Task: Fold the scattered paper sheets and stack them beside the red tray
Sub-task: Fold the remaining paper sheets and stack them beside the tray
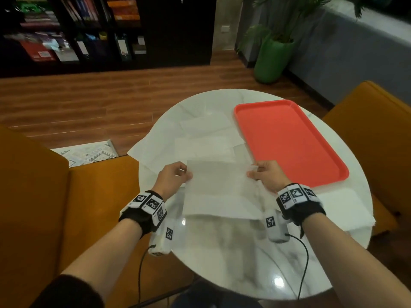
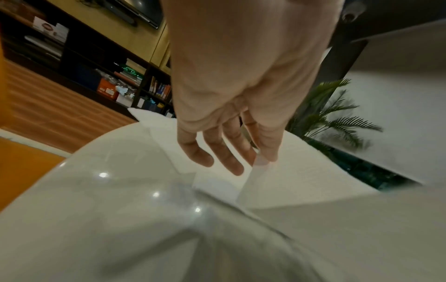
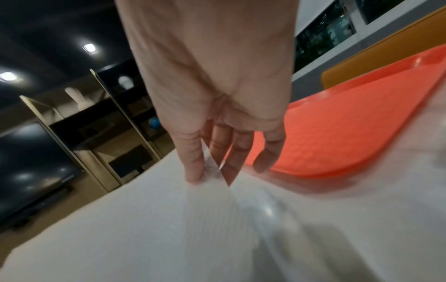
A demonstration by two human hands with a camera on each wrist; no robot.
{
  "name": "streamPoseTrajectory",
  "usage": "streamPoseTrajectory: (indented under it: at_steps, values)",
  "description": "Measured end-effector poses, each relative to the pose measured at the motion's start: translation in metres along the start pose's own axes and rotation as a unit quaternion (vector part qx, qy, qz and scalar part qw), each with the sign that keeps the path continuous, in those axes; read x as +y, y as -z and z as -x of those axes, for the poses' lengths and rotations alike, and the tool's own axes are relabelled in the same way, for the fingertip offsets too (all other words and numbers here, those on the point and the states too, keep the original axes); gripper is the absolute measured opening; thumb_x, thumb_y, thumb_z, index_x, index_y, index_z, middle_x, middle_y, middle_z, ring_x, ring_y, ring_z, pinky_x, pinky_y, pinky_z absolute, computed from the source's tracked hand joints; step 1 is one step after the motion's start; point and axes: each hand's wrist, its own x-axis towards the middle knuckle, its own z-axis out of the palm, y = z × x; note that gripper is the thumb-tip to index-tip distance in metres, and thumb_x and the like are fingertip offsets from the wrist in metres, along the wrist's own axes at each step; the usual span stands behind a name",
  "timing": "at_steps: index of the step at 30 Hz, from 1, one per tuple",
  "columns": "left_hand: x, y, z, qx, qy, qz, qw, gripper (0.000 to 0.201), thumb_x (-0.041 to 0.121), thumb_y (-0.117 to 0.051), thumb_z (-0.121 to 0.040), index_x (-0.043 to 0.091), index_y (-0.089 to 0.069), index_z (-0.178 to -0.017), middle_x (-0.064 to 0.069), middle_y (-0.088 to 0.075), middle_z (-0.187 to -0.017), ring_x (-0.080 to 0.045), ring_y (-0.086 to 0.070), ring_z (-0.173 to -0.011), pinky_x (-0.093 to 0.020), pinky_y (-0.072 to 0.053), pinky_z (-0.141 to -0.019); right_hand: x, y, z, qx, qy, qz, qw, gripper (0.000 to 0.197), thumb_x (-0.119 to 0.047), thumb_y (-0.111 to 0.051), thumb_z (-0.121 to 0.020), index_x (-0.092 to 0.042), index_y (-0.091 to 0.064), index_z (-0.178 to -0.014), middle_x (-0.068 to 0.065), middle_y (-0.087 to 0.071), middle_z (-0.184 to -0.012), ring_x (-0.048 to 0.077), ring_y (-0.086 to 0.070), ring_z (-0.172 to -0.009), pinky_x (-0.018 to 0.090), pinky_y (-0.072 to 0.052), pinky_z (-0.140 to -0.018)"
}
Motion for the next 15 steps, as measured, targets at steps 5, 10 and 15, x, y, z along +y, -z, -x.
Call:
streamPoseTrajectory:
  at_steps: [5, 10, 15]
  values:
    - [-0.022, -0.007, 0.002, 0.021, -0.002, -0.003, 1.000, 0.009, 0.013, -0.075, -0.080, 0.009, -0.067, -0.079, -0.001, -0.070, -0.088, -0.016, -0.065, -0.083, -0.026, -0.047, -0.080, 0.014, -0.013, 0.010, 0.058, 0.020, 0.058, 0.996, 0.007, -0.015, -0.073, -0.081, -0.017, -0.070, -0.087, -0.001, -0.058, -0.066, 0.014, -0.053, -0.063, 0.025, -0.044, -0.063]
    - [-0.039, -0.008, 0.021, 0.029, -0.018, -0.049, 0.998, 0.014, 0.018, -0.076, -0.080, 0.027, -0.065, -0.081, 0.002, -0.063, -0.098, -0.012, -0.060, -0.089, -0.023, -0.047, -0.078, 0.035, -0.021, 0.046, 0.060, 0.052, 0.071, 0.994, 0.009, -0.022, -0.074, -0.079, -0.030, -0.071, -0.080, -0.014, -0.069, -0.085, 0.012, -0.061, -0.081, 0.027, -0.049, -0.075]
    - [-0.061, -0.011, 0.038, -0.010, -0.047, -0.185, 0.982, 0.029, 0.005, -0.060, -0.089, 0.032, -0.069, -0.094, 0.010, -0.057, -0.106, -0.012, -0.055, -0.103, -0.033, -0.044, -0.097, 0.054, -0.031, 0.060, 0.074, 0.013, 0.167, 0.983, 0.030, -0.005, -0.064, -0.081, -0.034, -0.071, -0.088, -0.007, -0.066, -0.106, 0.014, -0.057, -0.095, 0.047, -0.043, -0.096]
